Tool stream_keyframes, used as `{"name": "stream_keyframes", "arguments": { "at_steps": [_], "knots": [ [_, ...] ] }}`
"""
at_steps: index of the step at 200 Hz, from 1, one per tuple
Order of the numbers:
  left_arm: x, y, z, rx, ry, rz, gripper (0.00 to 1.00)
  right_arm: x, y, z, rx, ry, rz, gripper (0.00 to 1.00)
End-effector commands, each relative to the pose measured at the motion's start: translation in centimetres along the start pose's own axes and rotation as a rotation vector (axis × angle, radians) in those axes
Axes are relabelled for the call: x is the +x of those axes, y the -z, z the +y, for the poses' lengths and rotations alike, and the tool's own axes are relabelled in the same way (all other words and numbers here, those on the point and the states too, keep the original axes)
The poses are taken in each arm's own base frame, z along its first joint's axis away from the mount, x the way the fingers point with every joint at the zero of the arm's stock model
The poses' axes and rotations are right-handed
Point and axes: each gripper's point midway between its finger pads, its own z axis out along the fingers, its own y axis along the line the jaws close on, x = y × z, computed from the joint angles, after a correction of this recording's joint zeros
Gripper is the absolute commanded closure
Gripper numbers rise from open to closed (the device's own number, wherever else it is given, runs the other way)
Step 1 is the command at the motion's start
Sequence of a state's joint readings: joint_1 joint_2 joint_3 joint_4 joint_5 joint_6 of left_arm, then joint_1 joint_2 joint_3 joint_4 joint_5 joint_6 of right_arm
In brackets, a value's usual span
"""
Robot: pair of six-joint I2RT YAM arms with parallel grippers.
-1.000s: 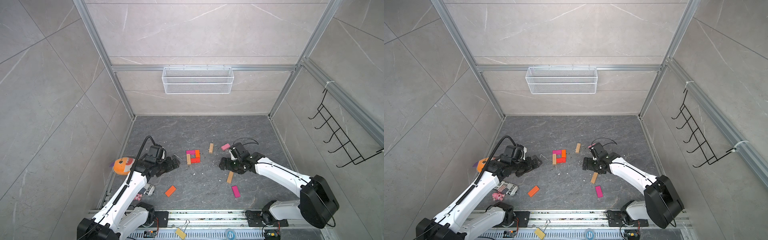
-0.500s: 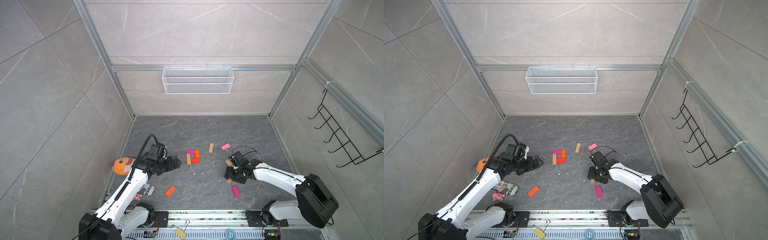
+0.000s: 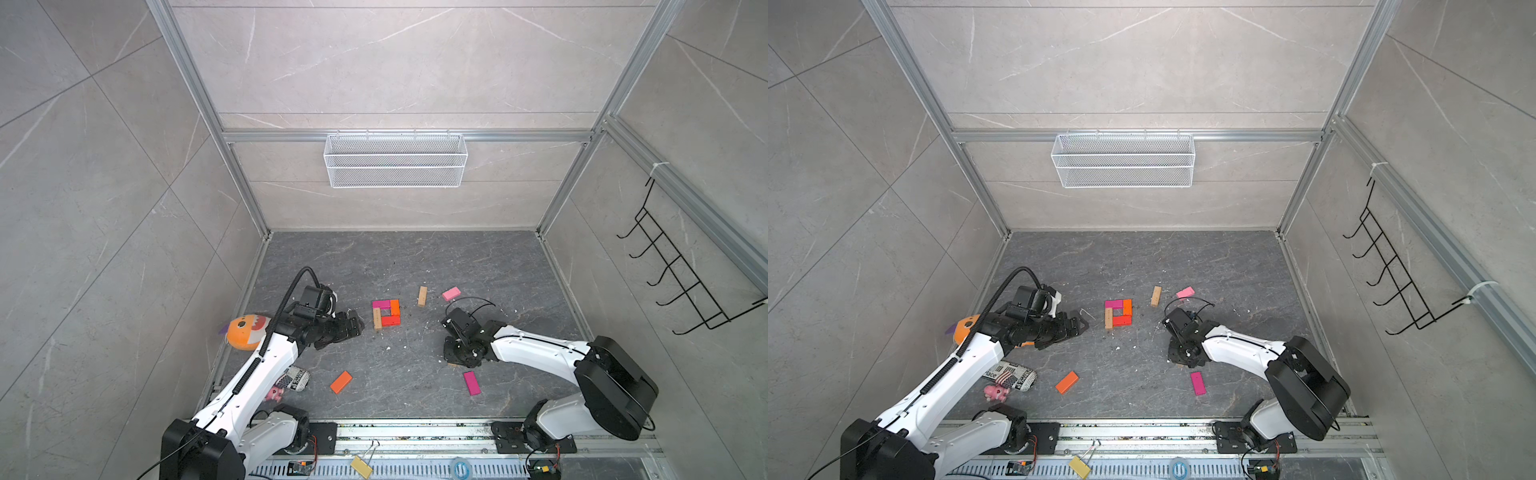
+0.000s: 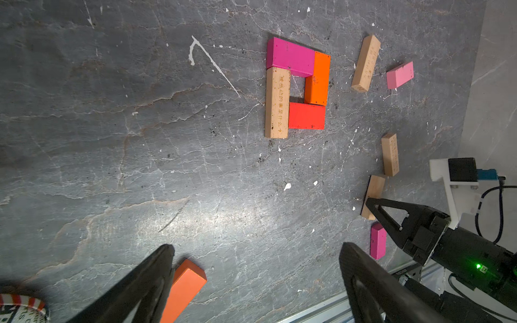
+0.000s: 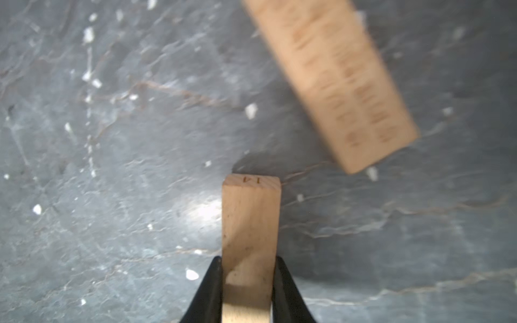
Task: Assemble the letter p with building blocks
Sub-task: Assemble the building block at the center of the board.
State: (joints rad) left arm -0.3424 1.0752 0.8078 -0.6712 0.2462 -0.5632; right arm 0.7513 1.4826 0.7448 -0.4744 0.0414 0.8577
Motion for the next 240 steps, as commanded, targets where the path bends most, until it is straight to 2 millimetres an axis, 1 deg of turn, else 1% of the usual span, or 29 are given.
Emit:
{"name": "stream_keyframes", "arguments": {
  "at_steps": [1,35,64,75,101,132,153,184,240],
  "knots": [
    [-1.0,1.0,-1.2,0.034,-0.031,-0.029,0.05,-0.2,0.5,2.6,-0.023,0.037,-0.016,0.77],
    [-0.9,1.5,-0.4,-0.001,-0.017,-0.055,0.05,0.3,1.1,7.7,-0.09,0.125,-0.013,0.78],
    [-0.6,1.7,0.9,-0.062,0.009,-0.062,0.05,0.6,0.4,11.7,-0.112,0.194,0.004,0.79],
    [-0.4,1.8,0.8,-0.056,0.014,-0.057,0.05,0.6,0.2,13.3,-0.131,0.22,0.007,0.79],
    [-0.1,2.6,0.5,-0.039,0.022,-0.064,0.05,0.2,-0.2,16.0,-0.155,0.258,0.011,0.79],
    [0.3,3.4,2.4,-0.14,0.048,-0.073,0.03,0.0,-1.2,19.0,-0.181,0.29,0.032,0.79],
    [0.4,3.4,2.5,-0.143,0.055,-0.074,0.03,0.1,-2.1,20.1,-0.173,0.309,0.045,0.79],
    [0.3,3.3,2.6,-0.15,0.047,-0.081,0.03,0.0,-2.8,21.0,-0.165,0.323,0.061,0.79],
    [0.1,3.1,2.5,-0.147,0.039,-0.077,0.04,-0.2,-3.9,20.9,-0.117,0.32,0.066,0.78]
  ]
}}
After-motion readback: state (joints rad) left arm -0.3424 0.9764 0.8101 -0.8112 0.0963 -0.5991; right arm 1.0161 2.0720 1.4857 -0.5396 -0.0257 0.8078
